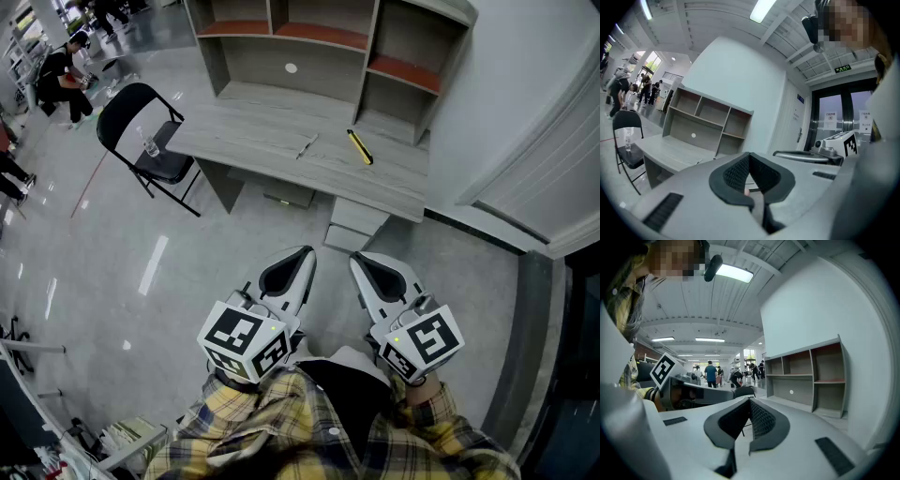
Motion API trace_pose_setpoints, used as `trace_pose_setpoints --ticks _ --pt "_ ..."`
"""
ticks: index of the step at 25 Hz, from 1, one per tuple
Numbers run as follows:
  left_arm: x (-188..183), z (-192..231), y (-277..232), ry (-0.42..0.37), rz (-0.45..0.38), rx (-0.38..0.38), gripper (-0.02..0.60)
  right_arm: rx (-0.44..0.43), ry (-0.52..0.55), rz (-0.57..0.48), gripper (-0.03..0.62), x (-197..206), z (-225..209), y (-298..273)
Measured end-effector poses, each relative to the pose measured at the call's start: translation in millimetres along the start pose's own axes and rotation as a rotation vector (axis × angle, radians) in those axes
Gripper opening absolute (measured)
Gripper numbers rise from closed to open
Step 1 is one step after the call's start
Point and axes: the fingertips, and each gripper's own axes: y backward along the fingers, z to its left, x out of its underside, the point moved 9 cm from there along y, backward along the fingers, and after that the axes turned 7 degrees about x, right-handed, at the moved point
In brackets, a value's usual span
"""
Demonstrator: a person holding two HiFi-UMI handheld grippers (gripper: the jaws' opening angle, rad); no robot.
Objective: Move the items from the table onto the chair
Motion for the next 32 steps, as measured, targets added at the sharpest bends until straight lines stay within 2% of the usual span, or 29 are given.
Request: trace_pose_setpoints --ticks 14,21,27,32 --pt "7 25 32 0.004 0.005 -0.003 0.005 0.059 -0.055 -0.011 0.017 15 25 -9" --pt "19 38 46 0.041 0.025 -0.019 0.005 0.06 -0.092 0.041 0.017 33 38 -14" --pt "22 67 42 0.075 0.036 -0.054 0.005 0.029 -0.096 0.08 0.018 41 32 -46" --pt "16 106 21 0.1 0.038 -0.093 0.005 -0.018 -0.098 0.115 0.017 42 9 -96"
